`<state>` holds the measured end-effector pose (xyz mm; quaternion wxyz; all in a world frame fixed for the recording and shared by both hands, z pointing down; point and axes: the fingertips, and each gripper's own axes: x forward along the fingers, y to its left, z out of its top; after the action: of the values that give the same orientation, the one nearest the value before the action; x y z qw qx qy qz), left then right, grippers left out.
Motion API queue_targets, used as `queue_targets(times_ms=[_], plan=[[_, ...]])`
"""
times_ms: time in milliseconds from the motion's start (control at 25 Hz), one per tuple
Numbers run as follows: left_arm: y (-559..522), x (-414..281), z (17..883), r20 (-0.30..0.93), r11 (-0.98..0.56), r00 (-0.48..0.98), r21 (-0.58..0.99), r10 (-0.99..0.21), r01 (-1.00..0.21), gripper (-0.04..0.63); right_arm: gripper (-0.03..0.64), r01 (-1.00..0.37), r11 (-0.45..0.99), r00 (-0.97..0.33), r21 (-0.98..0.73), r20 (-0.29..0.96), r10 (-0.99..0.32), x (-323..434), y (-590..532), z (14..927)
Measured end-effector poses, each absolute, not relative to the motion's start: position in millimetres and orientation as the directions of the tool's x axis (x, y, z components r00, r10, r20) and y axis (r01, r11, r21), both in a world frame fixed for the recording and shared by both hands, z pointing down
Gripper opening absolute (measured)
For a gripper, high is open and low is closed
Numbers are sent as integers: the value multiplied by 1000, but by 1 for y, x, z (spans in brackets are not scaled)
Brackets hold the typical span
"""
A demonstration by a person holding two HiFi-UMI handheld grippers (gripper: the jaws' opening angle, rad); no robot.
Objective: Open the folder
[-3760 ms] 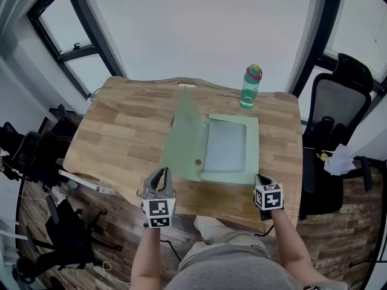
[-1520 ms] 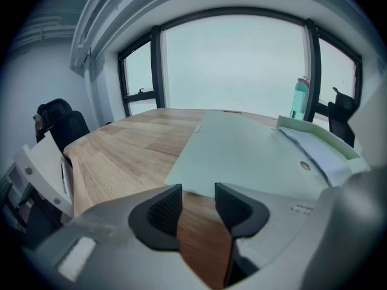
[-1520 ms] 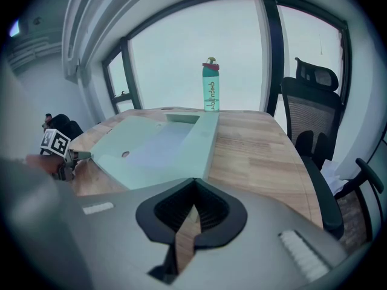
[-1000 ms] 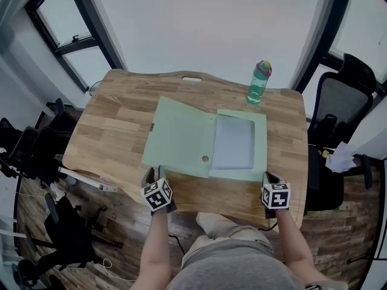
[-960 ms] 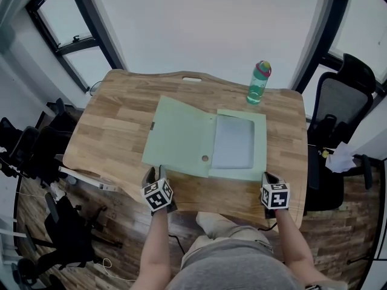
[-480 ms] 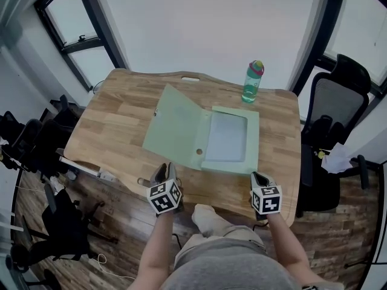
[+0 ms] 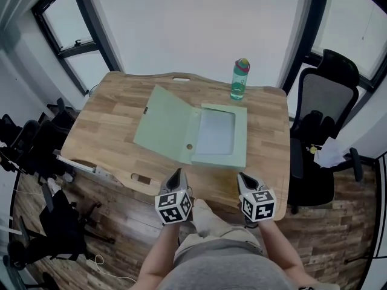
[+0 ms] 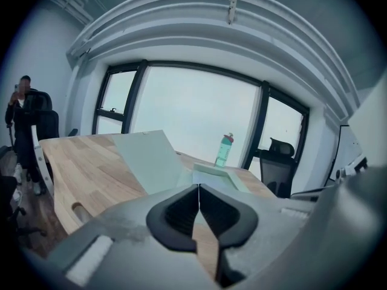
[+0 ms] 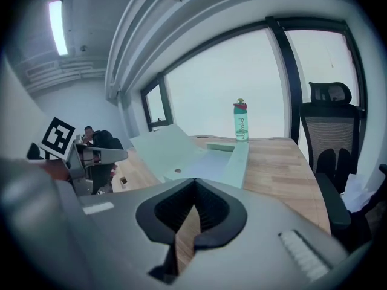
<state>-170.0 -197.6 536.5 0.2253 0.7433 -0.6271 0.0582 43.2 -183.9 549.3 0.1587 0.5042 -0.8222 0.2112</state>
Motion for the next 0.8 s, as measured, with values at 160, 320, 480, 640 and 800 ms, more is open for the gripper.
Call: queue_targets(times_ms=[160,320,480,640,800], plan=[[-178,-143,532,370,-175,266,261,-890,-949,5,0,-887,415,-460,-202,436,-773,41,-167,535],[-159,-122,533,382,-230,318,258,-868,-938,5,0,-881,426,-473,-205,408,-781,36,-151,524],[-147,-107,536,391,-270,359,265,-847,-926,5,0,-874,440,-485,-205,393,-782,32,-141,519],[-142,-103,535,394,-285,376,270,-839,-920,5,-2,-871,453,-491,-192,398,-775,31,-132,521],[-142,-103,531,388,-287,380,277,-839,-917,5,-2,-869,465,-493,-172,404,-771,30,-132,519]])
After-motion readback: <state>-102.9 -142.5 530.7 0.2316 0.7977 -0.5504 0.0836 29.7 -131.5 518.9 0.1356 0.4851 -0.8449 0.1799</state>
